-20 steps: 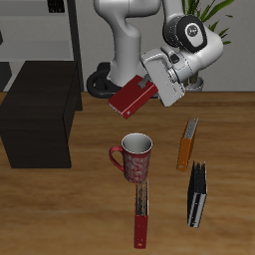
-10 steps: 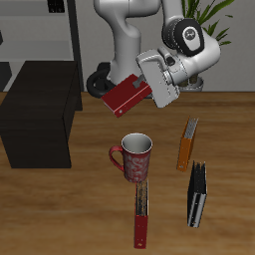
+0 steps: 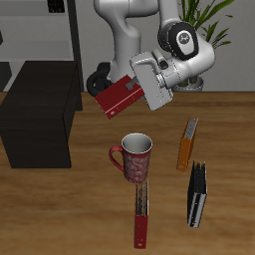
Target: Place the left red book in the top region of the shelf
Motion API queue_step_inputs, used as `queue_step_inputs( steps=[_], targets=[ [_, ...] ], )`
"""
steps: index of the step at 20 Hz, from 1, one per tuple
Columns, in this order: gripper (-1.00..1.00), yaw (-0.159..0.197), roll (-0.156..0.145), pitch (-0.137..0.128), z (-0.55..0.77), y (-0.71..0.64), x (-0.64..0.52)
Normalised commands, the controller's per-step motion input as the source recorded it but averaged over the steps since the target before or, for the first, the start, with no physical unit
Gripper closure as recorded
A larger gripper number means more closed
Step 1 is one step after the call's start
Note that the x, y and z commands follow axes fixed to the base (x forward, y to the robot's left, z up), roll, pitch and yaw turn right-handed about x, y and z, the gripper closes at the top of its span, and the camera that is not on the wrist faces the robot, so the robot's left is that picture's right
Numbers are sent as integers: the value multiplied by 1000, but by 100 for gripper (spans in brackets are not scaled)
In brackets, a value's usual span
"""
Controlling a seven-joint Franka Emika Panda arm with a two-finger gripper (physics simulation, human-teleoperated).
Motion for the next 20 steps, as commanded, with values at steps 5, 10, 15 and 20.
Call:
queue_step_inputs(
  steps=[5, 10, 15, 20],
  targets=[
    [100, -10, -15, 22, -118, -114, 41],
    [100, -1, -6, 11, -114, -73, 60],
    [100, -7, -5, 12, -55, -28, 3],
    [100, -2, -20, 14, -68, -130, 36]
  ],
)
